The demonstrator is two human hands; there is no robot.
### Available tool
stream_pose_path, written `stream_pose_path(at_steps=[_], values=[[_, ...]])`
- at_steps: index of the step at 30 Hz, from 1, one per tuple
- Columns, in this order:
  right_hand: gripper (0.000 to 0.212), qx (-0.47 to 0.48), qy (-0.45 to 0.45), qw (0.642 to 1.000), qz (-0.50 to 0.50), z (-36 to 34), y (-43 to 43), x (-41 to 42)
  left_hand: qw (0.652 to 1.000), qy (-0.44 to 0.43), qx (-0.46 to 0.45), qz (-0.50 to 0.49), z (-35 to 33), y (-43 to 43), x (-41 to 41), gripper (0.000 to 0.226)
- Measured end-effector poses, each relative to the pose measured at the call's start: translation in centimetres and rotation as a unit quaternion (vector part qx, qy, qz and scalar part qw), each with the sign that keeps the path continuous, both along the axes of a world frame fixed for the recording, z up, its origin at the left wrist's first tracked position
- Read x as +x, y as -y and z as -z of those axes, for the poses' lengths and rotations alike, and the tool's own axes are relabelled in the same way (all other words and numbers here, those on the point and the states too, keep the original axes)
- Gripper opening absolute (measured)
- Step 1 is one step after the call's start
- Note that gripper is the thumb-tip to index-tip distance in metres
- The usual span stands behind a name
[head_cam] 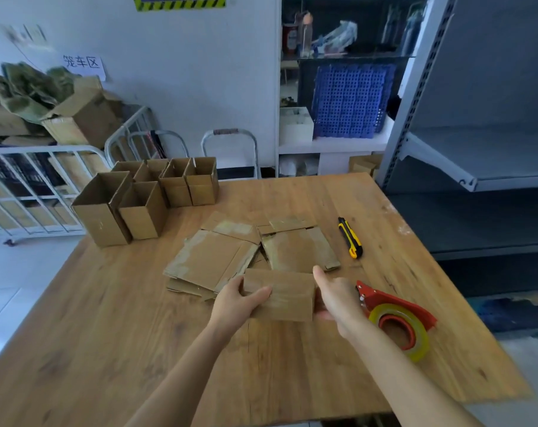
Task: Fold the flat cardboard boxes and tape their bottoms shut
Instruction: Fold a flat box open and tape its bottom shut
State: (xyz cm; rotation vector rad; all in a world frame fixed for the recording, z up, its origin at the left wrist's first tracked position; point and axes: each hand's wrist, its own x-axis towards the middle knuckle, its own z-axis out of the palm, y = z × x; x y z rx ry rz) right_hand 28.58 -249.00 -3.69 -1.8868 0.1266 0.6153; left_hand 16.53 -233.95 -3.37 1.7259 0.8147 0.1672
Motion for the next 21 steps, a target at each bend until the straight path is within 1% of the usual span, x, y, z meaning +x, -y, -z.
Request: stream_pose_path(at_steps=[1, 2, 4, 5, 6, 7, 8, 10, 12, 14, 16, 18, 21], values=[[0.044, 0.020, -0.011, 1.000, 0.001, 0.2, 0.1, 0.0, 1.000, 0.017, -0.017, 0.004, 0.1, -0.1, -0.3, 0.030], [0.036, 0.055, -0.028, 0.998, 0.000, 0.1, 0.2, -0.2, 0.999, 0.030, -0.028, 0.005, 0.3, -0.3, -0.6, 0.036], [0.008, 0.113, -0.049, 0.992, -0.026, 0.2, 0.8, -0.7, 0.999, 0.038, -0.031, 0.007, 0.4, -0.6, -1.4, 0.043], [0.016, 0.111, -0.034, 0.992, -0.049, 0.5, 1.1, -0.9, 0.999, 0.033, -0.030, 0.010, 0.7, -0.7, -1.7, 0.043], [0.031, 0.102, -0.010, 0.993, -0.065, 0.9, 1.3, -1.3, 0.999, 0.025, -0.029, 0.014, 1.0, -0.8, -1.9, 0.042], [0.041, 0.067, 0.022, 0.995, -0.070, 1.5, 1.4, -1.6, 0.999, 0.015, -0.025, 0.018, 1.3, -0.8, -2.2, 0.044], [0.045, 0.033, 0.056, 0.995, -0.074, 1.9, 1.4, -1.9, 0.999, 0.008, -0.020, 0.023, 1.7, -0.7, -2.4, 0.049], [0.035, -0.018, 0.103, 0.991, -0.090, 2.8, 1.1, -2.6, 0.999, -0.004, -0.019, 0.028, 2.3, -0.5, -2.7, 0.053], [0.025, -0.047, 0.122, 0.986, -0.100, 3.6, 1.0, -3.0, 0.999, -0.012, -0.009, 0.034, 3.0, -0.2, -2.9, 0.057], [0.025, -0.072, 0.136, 0.981, -0.118, 4.3, 1.0, -3.4, 0.999, -0.030, 0.002, 0.033, 3.9, 0.2, -3.4, 0.053], [0.024, -0.092, 0.140, 0.976, -0.140, 5.2, 1.3, -3.9, 0.997, -0.061, -0.001, 0.036, 4.8, 0.7, -4.0, 0.056], [0.017, -0.113, 0.138, 0.972, -0.156, 6.3, 1.6, -4.4, 0.995, -0.086, 0.022, 0.051, 5.7, 1.0, -4.6, 0.060], [0.014, -0.133, 0.137, 0.965, -0.181, 7.6, 2.1, -5.0, 0.991, -0.109, 0.041, 0.069, 6.6, 1.0, -5.1, 0.066]])
